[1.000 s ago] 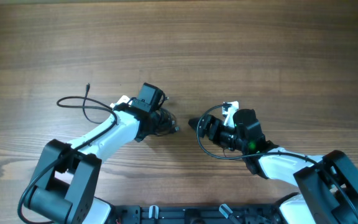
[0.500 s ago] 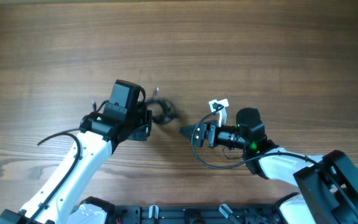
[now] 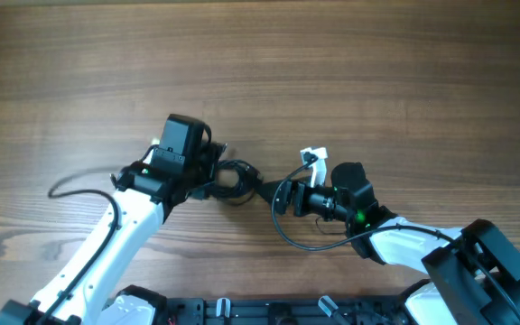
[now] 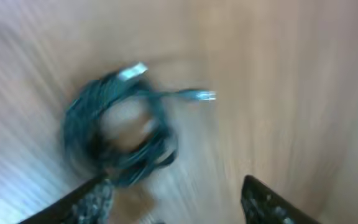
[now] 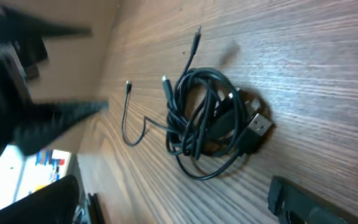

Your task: Untangle cables

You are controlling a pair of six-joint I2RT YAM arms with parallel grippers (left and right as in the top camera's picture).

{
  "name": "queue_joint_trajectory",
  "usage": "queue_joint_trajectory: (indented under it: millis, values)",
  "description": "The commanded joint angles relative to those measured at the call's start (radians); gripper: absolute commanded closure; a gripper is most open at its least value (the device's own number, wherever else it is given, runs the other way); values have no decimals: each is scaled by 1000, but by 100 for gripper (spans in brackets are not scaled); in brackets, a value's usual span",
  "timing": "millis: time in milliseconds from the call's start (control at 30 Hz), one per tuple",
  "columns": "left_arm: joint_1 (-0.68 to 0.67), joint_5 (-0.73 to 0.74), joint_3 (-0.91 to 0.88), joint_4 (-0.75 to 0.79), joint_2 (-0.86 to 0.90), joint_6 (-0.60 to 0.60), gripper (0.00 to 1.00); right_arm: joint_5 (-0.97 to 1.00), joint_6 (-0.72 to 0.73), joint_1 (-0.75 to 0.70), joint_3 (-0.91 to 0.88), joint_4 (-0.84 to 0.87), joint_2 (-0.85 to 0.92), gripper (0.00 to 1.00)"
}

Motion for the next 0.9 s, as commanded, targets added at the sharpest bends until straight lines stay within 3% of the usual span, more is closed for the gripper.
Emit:
queue_joint_trajectory:
  millis: [0, 133, 300, 467, 500, 533, 567, 600, 700, 733, 867]
  values:
    - [-29, -10, 12, 81, 69, 349, 34, 35, 8, 3, 3, 0, 4, 0]
    - [-42, -11, 12, 101, 172, 183, 47, 37, 8, 3, 3, -6, 4, 0]
    - [-45, 117, 12, 216, 320, 140, 47, 39, 8, 3, 3, -8, 4, 0]
    - [-45, 122, 12, 299, 412, 140, 48, 42, 8, 3, 3, -9, 4, 0]
    - [-45, 121, 12, 299, 424, 140, 53, 42, 8, 3, 3, -9, 4, 0]
    - [-45, 117, 12, 300, 437, 140, 66, 42, 8, 3, 3, -9, 4, 0]
    - [-45, 114, 12, 311, 450, 140, 89, 41, 8, 3, 3, -9, 4, 0]
    - [-44, 113, 12, 343, 457, 140, 96, 41, 8, 3, 3, -9, 4, 0]
    - [-32, 181, 13, 466, 435, 114, 96, 41, 8, 3, 3, -10, 4, 0]
    - [-24, 196, 13, 481, 413, 53, 96, 41, 8, 3, 3, -10, 4, 0]
    - [3, 198, 13, 414, 310, -82, 96, 41, 8, 3, 3, -15, 4, 0]
